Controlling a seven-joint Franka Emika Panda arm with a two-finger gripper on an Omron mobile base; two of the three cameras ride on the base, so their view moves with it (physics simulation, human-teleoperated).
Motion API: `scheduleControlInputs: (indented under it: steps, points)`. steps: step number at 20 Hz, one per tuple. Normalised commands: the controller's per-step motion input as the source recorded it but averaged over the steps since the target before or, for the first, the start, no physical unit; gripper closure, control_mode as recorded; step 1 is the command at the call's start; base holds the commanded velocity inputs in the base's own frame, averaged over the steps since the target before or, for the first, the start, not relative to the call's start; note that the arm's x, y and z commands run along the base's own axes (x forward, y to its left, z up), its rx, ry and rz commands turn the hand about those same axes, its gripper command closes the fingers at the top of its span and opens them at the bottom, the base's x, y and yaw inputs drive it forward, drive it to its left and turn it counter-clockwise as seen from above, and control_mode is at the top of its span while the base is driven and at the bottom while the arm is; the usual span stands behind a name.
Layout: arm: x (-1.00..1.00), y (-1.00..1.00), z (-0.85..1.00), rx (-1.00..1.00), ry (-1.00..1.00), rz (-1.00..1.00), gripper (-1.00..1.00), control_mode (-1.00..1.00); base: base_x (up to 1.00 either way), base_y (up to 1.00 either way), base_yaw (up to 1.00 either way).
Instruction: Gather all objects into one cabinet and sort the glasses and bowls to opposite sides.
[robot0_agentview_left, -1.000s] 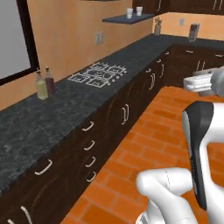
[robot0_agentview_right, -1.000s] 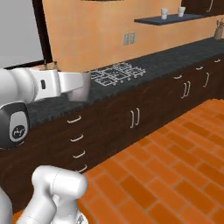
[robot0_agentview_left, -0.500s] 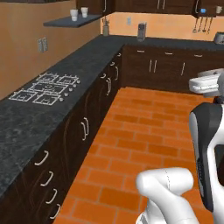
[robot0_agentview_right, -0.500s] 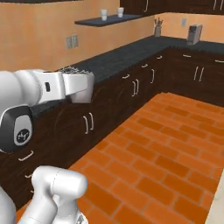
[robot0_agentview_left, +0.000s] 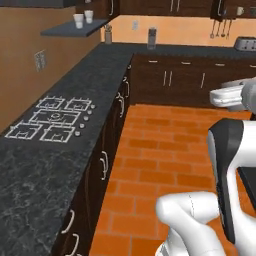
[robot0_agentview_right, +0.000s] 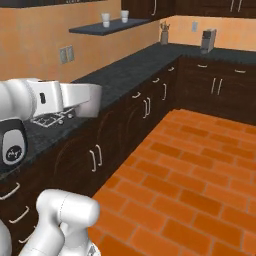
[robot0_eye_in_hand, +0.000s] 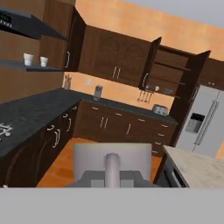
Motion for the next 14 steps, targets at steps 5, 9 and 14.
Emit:
scheduleControlInputs:
  steps: [5,9,14]
  points:
    - [0.0,0.0,0.0,0.0,0.0,0.0,1.0,1.0,1.0,-0.22,-0.05]
    - [0.0,0.0,0.0,0.0,0.0,0.0,1.0,1.0,1.0,-0.41,0.0]
    - [0.0,0.0,0.0,0.0,0.0,0.0,1.0,1.0,1.0,-0.35,0.0]
